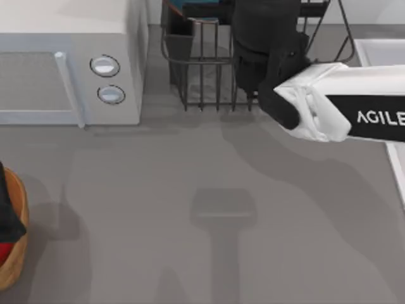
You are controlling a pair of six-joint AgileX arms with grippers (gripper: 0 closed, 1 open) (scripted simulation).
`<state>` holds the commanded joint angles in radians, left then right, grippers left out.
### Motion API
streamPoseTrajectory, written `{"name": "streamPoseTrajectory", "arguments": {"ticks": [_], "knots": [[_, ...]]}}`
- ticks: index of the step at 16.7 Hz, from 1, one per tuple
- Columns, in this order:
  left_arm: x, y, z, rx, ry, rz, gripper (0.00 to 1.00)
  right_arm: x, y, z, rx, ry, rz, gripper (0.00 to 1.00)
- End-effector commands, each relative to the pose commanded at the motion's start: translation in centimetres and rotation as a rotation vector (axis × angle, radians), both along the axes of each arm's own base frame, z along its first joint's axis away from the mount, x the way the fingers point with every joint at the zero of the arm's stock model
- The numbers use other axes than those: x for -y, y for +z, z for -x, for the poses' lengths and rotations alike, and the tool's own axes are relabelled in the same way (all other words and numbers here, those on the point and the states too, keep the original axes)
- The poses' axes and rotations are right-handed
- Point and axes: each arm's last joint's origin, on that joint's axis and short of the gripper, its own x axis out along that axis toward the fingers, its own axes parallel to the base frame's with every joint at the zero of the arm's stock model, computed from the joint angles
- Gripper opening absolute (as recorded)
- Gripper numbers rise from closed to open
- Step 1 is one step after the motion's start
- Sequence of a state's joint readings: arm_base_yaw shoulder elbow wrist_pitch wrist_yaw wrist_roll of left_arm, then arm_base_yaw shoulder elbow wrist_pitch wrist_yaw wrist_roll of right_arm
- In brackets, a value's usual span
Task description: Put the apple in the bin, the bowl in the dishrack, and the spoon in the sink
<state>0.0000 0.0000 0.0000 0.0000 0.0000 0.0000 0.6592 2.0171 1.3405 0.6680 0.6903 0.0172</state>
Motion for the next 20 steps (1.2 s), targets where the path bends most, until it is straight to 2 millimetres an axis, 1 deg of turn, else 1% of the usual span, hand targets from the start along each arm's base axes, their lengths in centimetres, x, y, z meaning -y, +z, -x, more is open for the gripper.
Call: {"name": "streamPoseTrajectory", "arguments": {"ticks": [1,2,6,19,20], "knots": [[0.00,0.00,0.00,0.000,0.000,0.000,1.00,0.49,-0.77,-0.62,-0.002,-0.001,0.001,0.00],[0.00,0.00,0.00,0.000,0.000,0.000,1.00,0.76,-1.10,-0.90,-0.002,-0.002,0.001,0.00],[0.00,0.00,0.00,0.000,0.000,0.000,1.00,0.79,-1.14,-0.93,-0.002,-0.002,0.001,0.00],[0.00,0.00,0.00,0.000,0.000,0.000,1.00,0.79,-1.14,-0.93,-0.002,-0.002,0.001,0.98],[0.00,0.00,0.00,0.000,0.000,0.000,1.00,0.79,-1.14,-0.93,-0.002,-0.002,0.001,1.00]]}}
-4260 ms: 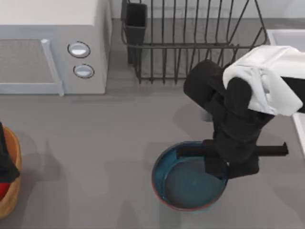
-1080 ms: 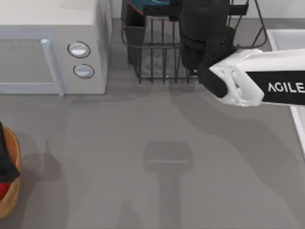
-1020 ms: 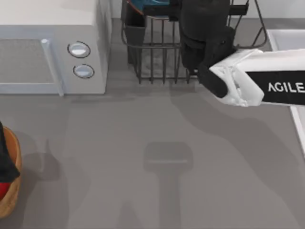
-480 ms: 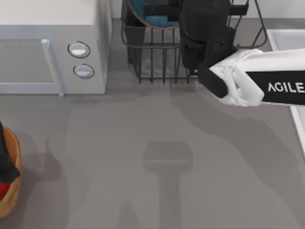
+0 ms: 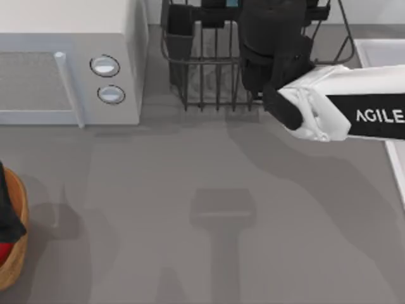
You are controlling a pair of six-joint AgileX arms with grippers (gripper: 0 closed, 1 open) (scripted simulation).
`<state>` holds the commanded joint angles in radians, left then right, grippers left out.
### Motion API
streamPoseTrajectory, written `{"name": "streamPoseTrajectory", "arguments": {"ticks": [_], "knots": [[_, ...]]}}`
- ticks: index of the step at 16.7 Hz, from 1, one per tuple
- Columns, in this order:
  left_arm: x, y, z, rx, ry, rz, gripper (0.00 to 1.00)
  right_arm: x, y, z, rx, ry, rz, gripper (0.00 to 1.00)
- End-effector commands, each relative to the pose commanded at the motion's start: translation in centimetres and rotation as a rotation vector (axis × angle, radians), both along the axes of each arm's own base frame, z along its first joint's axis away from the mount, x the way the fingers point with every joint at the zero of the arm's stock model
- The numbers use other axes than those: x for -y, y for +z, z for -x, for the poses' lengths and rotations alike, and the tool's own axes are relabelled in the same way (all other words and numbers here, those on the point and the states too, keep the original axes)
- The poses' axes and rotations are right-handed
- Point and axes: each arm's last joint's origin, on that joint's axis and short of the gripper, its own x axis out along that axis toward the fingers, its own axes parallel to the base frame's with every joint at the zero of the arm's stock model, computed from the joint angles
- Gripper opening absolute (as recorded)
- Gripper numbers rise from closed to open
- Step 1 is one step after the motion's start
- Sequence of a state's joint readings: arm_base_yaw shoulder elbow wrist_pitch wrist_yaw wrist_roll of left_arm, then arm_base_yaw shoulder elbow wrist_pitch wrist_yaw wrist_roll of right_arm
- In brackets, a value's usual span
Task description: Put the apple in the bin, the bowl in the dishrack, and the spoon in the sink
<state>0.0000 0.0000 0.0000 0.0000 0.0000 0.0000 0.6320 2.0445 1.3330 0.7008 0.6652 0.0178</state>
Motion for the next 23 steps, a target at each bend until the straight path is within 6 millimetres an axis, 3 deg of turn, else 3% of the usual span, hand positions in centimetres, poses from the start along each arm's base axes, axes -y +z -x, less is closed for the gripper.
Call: {"name": "streamPoseTrajectory", "arguments": {"ticks": [10,14,18,23], "knots": [[0.0,0.0,0.0,0.000,0.000,0.000,1.00,0.2,0.1,0.1,-0.003,0.005,0.002,1.00],[0.0,0.0,0.0,0.000,0.000,0.000,1.00,4.6,0.9,0.9,-0.050,0.045,0.018,1.00],[0.0,0.0,0.0,0.000,0.000,0.000,1.00,11.6,2.1,5.3,-0.112,0.112,0.028,1.00],[0.0,0.0,0.0,0.000,0.000,0.000,1.00,19.8,2.6,16.0,-0.114,0.161,0.017,1.00]]}}
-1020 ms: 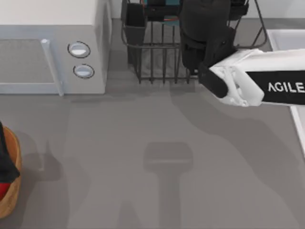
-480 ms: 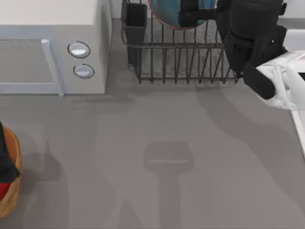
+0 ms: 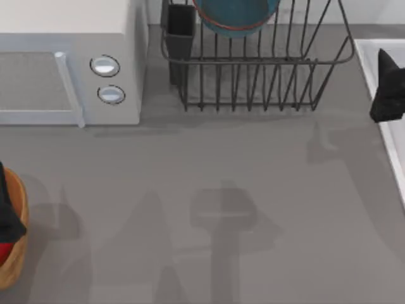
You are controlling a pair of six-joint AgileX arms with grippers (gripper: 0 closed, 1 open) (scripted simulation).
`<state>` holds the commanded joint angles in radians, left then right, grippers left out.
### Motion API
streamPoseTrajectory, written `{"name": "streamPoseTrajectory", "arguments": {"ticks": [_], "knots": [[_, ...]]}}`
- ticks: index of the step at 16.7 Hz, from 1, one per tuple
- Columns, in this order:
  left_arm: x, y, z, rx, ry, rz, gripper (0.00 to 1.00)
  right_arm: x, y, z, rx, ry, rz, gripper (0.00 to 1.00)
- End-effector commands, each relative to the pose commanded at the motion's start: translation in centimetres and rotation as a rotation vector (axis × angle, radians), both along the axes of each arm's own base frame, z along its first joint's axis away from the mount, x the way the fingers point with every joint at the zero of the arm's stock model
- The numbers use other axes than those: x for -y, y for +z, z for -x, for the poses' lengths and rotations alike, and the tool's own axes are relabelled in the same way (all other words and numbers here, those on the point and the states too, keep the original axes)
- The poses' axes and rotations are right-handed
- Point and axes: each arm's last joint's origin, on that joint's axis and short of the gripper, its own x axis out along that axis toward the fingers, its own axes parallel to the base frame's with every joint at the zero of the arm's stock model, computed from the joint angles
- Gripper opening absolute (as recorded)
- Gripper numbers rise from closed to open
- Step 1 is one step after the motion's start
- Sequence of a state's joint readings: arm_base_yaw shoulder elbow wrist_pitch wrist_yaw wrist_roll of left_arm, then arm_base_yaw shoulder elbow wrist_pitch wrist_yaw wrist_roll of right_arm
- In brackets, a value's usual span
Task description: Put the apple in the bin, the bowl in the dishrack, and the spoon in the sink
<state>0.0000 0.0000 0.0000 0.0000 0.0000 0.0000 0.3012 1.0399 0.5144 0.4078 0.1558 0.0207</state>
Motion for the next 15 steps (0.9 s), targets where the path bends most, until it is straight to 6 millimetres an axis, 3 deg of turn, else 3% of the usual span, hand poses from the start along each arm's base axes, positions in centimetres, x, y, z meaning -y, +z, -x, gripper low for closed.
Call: {"name": "streamPoseTrajectory", "arguments": {"ticks": [3,6,10,15], "knots": [[0.0,0.0,0.0,0.000,0.000,0.000,1.00,3.1,-1.8,6.0,0.054,-0.003,-0.012,1.00],[0.0,0.0,0.0,0.000,0.000,0.000,1.00,4.8,-4.7,9.4,0.088,-0.040,-0.013,1.00],[0.0,0.0,0.0,0.000,0.000,0.000,1.00,6.1,-7.9,11.2,0.101,-0.109,-0.015,1.00],[0.0,0.0,0.0,0.000,0.000,0.000,1.00,6.6,-8.5,11.7,0.114,-0.151,-0.018,1.00]]}}
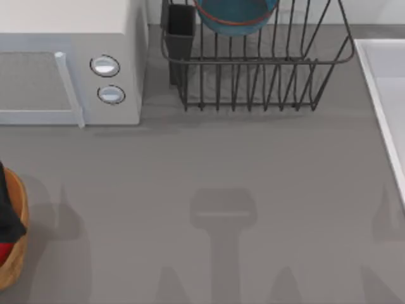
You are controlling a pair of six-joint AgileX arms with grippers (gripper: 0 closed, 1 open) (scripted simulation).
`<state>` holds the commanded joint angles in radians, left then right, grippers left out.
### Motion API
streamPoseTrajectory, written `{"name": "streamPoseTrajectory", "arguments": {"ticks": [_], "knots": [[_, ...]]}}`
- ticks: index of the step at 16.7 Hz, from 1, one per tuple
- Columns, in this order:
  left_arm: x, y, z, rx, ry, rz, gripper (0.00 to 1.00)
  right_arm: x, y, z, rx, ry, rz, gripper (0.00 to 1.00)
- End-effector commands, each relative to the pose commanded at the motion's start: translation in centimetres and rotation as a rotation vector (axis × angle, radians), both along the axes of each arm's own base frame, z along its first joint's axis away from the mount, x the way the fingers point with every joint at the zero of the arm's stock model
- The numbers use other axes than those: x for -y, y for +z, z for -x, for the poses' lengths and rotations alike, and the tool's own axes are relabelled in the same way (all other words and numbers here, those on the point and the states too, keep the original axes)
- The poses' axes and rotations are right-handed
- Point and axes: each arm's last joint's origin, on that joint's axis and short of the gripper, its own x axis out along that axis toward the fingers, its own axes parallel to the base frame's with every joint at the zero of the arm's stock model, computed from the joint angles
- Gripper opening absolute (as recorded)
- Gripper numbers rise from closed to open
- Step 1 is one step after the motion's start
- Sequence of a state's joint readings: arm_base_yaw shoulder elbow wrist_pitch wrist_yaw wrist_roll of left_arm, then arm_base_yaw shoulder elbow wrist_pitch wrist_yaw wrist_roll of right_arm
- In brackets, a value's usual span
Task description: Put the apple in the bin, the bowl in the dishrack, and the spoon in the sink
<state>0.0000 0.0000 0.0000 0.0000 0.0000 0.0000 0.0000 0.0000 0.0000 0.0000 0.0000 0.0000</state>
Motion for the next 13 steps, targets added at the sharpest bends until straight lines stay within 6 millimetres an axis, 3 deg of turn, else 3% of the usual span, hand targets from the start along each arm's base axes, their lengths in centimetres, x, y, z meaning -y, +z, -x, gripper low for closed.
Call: {"name": "streamPoseTrajectory", "arguments": {"ticks": [7,13], "knots": [[0.0,0.0,0.0,0.000,0.000,0.000,1.00,0.3,1.0,-0.1,-0.065,-0.024,0.037,1.00],[0.0,0.0,0.0,0.000,0.000,0.000,1.00,2.4,3.9,-2.1,-0.501,-0.131,0.173,1.00]]}}
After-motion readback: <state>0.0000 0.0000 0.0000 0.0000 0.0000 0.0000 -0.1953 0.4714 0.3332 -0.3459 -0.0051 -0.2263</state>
